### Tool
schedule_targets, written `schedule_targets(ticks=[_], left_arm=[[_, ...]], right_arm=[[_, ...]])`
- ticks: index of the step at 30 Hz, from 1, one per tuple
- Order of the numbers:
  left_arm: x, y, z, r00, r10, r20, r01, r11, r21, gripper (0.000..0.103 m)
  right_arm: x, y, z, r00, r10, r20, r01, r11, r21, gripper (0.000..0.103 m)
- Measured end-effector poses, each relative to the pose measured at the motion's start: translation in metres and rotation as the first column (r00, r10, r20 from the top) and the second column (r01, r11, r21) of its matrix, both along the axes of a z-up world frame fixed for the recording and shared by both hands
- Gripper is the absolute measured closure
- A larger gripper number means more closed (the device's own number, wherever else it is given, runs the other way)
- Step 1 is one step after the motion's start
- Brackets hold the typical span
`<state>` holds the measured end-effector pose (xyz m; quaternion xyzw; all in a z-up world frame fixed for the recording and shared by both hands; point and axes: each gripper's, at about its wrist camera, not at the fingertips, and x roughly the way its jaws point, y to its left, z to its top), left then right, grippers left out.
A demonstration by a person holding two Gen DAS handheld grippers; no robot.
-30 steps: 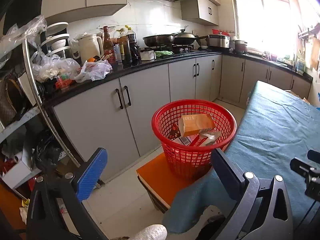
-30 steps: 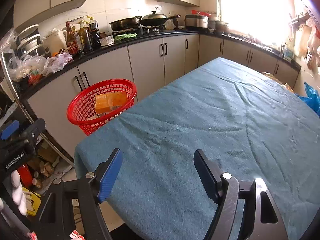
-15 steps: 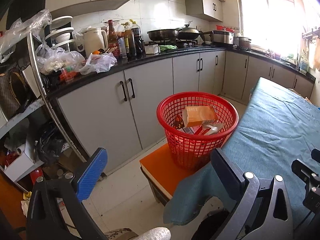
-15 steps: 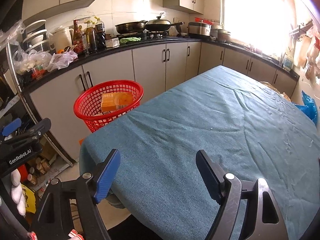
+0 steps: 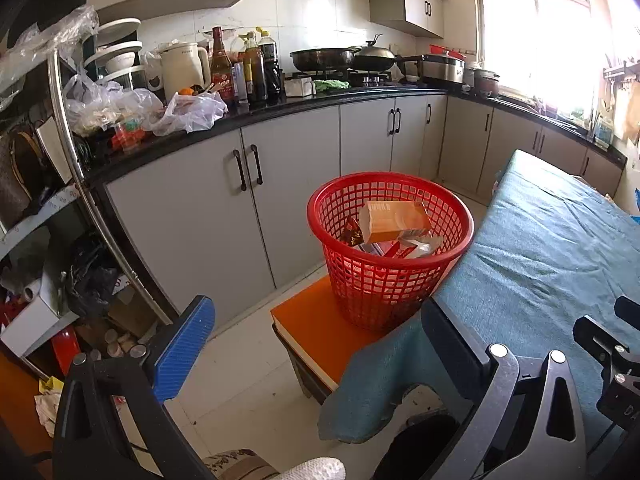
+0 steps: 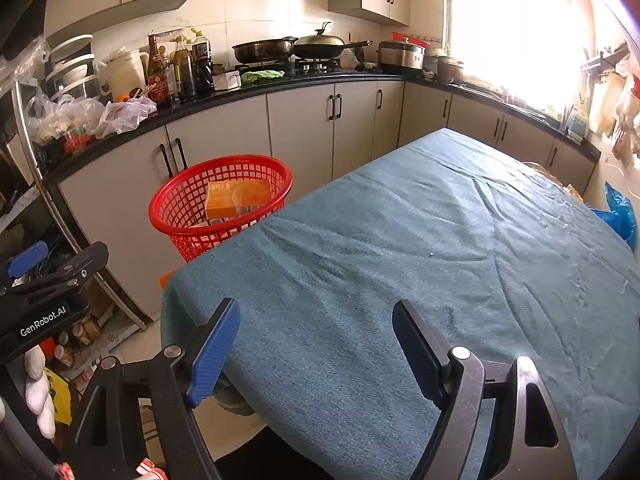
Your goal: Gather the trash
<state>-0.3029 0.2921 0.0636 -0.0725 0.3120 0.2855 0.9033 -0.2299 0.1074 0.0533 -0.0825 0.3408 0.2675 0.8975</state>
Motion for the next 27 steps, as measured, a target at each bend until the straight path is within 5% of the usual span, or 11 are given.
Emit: schedule_targets(ticks=[27], left_arm=[[0.0027,0.0042,-0.0077,1.0,-0.019,-0.021,0.018,0.999,-0.042,0.001]], right_arm=[[-0.001,0.0024,-0.0074,1.0,0.008,-0.01,-0.008,1.0,-0.005,0.019]])
